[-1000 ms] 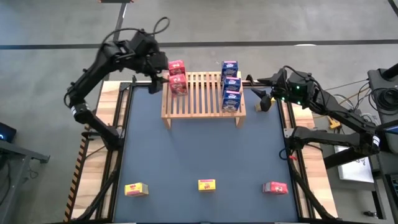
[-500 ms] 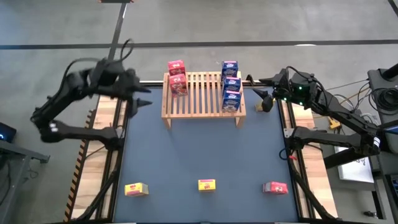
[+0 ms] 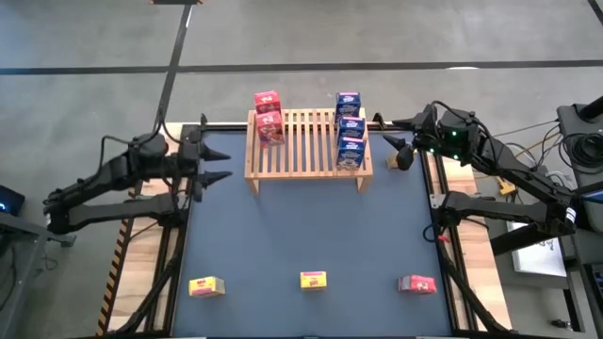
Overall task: Stack cereal on shelf
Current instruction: Put the top yellow cereal box on the shelf
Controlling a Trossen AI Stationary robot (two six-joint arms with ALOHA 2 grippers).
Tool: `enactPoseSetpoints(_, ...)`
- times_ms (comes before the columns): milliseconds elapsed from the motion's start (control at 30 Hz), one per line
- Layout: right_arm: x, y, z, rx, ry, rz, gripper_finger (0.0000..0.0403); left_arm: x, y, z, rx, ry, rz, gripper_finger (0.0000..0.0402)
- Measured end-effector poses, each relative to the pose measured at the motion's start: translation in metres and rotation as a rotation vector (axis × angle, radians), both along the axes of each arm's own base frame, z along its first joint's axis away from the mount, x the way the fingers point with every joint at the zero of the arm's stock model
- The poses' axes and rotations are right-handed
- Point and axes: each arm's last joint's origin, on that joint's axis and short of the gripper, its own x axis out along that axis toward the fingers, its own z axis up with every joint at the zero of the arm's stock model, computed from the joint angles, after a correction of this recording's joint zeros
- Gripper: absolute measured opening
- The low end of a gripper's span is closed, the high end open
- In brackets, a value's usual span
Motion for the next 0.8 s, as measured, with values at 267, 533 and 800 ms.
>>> enactPoseSetpoints(267, -0.001, 0.000, -0.004, -0.026, 0.033, 0.014, 0.0244, 0.016, 0.005, -0.046, -0.034, -0.218, -0.024, 0.0200)
enactPoseSetpoints(533, -0.005, 0.003, -0.001, -0.036, 0.014, 0.013, 0.0244, 0.021, 0.005, -0.067, -0.039, -0.268, -0.076, 0.0200)
enactPoseSetpoints(800, -0.004, 0.003, 0.000, -0.073, 0.024, 0.025, 0.0244, 0.025, 0.007, -0.070, -0.067, -0.247, -0.072, 0.0200)
